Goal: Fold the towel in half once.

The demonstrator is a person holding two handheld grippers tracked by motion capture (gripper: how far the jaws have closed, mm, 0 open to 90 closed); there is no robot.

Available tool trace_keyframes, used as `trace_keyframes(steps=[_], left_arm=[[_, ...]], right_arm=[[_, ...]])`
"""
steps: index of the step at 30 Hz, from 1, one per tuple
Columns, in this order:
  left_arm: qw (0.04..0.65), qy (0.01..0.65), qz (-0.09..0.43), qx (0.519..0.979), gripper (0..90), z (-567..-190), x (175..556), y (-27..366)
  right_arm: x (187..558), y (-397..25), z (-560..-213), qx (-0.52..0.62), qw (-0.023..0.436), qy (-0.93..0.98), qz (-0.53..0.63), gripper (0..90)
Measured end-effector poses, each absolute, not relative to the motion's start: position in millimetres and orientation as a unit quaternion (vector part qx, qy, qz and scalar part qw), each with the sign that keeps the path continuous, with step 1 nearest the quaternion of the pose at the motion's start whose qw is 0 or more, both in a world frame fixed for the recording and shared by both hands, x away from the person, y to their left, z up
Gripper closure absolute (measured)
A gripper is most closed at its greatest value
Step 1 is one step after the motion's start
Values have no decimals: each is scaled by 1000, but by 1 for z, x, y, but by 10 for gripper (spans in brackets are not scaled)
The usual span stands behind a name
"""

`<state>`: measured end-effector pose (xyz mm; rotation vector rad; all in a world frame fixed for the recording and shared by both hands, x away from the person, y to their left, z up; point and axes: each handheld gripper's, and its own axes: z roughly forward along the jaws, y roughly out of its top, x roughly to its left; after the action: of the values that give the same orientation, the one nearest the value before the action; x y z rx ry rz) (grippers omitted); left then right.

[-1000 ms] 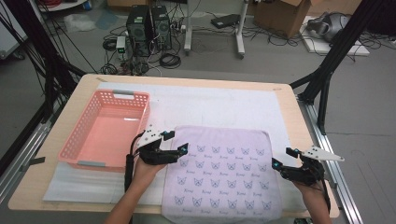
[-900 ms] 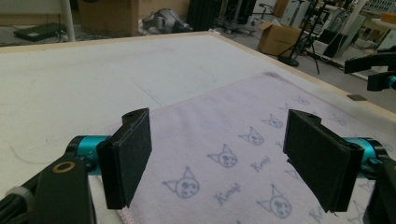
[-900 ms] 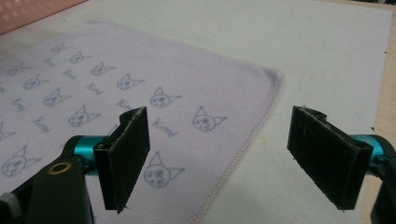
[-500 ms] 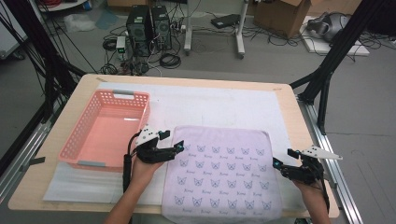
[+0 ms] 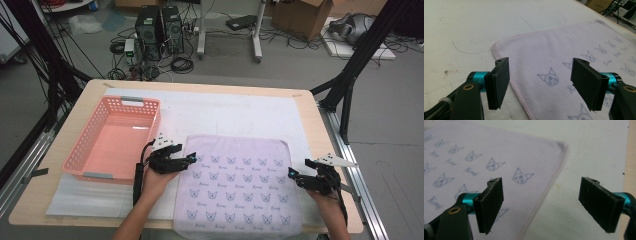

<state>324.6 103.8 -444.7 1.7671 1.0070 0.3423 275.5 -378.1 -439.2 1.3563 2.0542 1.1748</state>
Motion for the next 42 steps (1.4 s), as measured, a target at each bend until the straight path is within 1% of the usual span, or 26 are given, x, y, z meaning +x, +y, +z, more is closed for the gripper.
trace_keyframes(steps=[2, 6, 10, 12, 14, 18, 20, 21, 22, 24, 25, 31, 36, 39, 40, 42], left_arm=[[510, 425, 149, 733, 346, -445, 326, 105], [505, 436, 145, 730, 343, -449, 330, 107], [497, 430, 146, 740, 345, -450, 331, 104], [495, 433, 147, 739, 347, -450, 331, 103], [494, 439, 145, 736, 349, -450, 332, 104], [481, 444, 151, 741, 360, -451, 333, 101], [463, 448, 162, 748, 327, -450, 333, 98], [455, 449, 163, 751, 316, -450, 333, 96], [444, 444, 168, 760, 316, -451, 334, 93], [426, 440, 161, 774, 344, -452, 336, 89], [421, 438, 160, 778, 375, -452, 336, 87], [405, 436, 180, 783, 469, -452, 334, 83], [399, 434, 192, 785, 499, -452, 333, 81], [398, 423, 197, 790, 559, -452, 332, 80], [399, 408, 196, 797, 614, -452, 330, 79], [397, 377, 203, 812, 776, -452, 327, 73]], right_arm=[[278, -375, -440, 491, 205, 736, 419, 172], [280, -367, -441, 492, 201, 744, 405, 174], [280, -364, -443, 487, 196, 750, 402, 202], [280, -365, -443, 491, 193, 747, 404, 205], [280, -365, -443, 488, 190, 750, 405, 233], [280, -365, -444, 492, 188, 752, 397, 260], [281, -363, -445, 494, 188, 754, 390, 310], [281, -361, -445, 497, 184, 754, 388, 364], [280, -360, -445, 498, 187, 753, 387, 387], [281, -358, -445, 504, 195, 749, 383, 408], [282, -358, -446, 508, 198, 747, 379, 417], [286, -359, -448, 527, 209, 739, 364, 447], [289, -359, -450, 527, 219, 740, 356, 474], [295, -359, -449, 529, 218, 742, 351, 548], [296, -359, -449, 529, 217, 742, 350, 577], [297, -359, -449, 529, 216, 742, 350, 628]])
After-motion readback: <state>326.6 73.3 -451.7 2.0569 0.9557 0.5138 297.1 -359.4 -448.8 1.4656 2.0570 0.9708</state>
